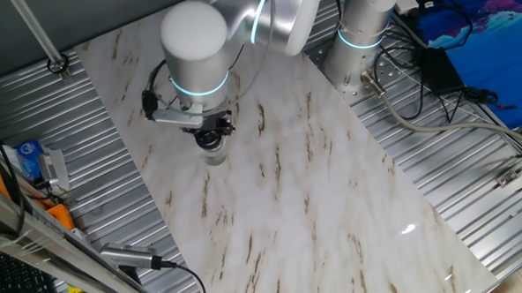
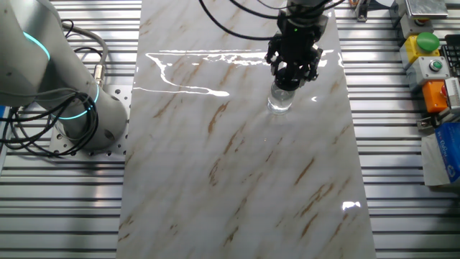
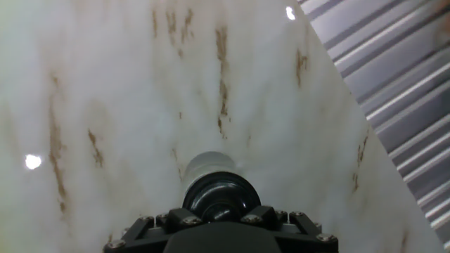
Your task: Unscrew the lid from the jar
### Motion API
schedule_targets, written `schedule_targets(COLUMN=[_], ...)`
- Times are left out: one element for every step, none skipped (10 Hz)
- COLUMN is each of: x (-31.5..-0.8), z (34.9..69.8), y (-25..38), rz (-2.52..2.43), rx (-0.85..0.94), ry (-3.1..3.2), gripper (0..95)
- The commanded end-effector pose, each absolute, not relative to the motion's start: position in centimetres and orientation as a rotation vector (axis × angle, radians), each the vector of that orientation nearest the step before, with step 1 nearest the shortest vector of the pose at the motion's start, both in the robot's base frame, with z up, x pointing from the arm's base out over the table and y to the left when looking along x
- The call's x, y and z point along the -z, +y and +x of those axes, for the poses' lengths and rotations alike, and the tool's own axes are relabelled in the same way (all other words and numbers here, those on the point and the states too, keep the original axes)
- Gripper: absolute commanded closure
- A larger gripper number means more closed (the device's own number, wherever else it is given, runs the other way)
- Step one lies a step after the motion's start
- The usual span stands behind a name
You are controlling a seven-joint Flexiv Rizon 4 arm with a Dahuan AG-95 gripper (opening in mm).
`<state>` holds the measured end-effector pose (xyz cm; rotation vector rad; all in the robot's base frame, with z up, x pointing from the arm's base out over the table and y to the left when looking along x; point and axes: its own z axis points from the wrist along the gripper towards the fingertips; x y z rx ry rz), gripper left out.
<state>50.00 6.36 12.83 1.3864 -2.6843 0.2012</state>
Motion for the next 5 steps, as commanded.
schedule_targets(x=[-12.84, -12.87, -12.89, -12.93, -12.95], z=[50.03, 50.10, 50.18, 50.31, 50.40], y=[6.36, 6.53, 6.69, 7.00, 7.24], rz=[1.268, 1.221, 1.200, 1.188, 1.186], rx=[-0.185, -0.179, -0.177, -0.179, -0.185], ry=[-2.706, -2.717, -2.723, -2.726, -2.725], gripper=[95.0, 95.0, 95.0, 95.0, 95.0])
